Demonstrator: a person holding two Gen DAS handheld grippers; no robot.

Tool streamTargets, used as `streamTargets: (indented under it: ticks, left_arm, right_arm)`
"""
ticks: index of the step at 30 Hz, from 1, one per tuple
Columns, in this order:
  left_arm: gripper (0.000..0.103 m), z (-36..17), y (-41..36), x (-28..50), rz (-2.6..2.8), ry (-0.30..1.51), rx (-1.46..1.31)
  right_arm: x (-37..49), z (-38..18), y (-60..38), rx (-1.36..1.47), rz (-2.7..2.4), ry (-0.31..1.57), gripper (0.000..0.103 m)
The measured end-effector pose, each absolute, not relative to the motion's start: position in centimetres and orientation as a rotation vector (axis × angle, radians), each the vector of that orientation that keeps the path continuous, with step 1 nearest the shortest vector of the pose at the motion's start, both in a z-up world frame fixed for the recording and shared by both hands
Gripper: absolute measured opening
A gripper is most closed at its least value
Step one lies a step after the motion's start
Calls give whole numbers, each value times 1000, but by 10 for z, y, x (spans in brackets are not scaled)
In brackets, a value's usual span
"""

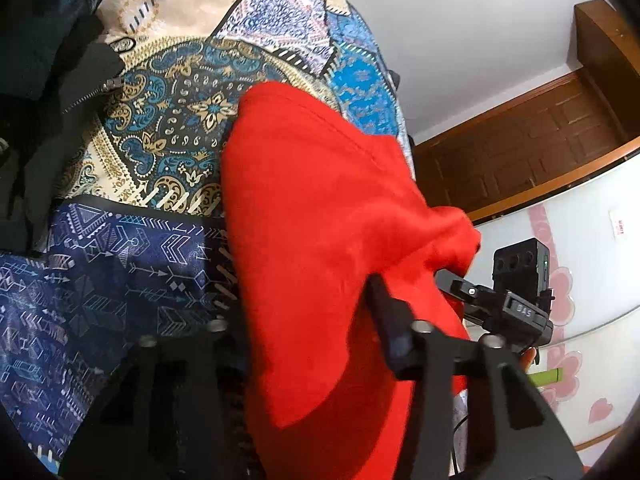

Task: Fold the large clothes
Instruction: 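Grasp the folded red jacket with both grippers and place it on the dark clothes stack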

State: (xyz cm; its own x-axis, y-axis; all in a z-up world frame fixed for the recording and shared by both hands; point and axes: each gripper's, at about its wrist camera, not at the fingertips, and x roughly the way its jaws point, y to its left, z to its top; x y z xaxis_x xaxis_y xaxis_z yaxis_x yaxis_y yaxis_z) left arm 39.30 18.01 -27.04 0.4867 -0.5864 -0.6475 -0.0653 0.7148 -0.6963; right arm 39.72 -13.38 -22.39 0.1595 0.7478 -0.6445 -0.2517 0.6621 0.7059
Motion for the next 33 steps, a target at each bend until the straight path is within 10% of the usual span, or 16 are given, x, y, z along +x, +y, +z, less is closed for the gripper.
streamTargets:
  ticks: [21,33]
  left_arm:
    - [27,-57,306,336,-232,700,-487]
    - [27,-33,464,362,12,693,-498]
  right_arm:
    - [380,-36,33,297,949,900,27]
    - [418,-45,191,268,1057,911,27]
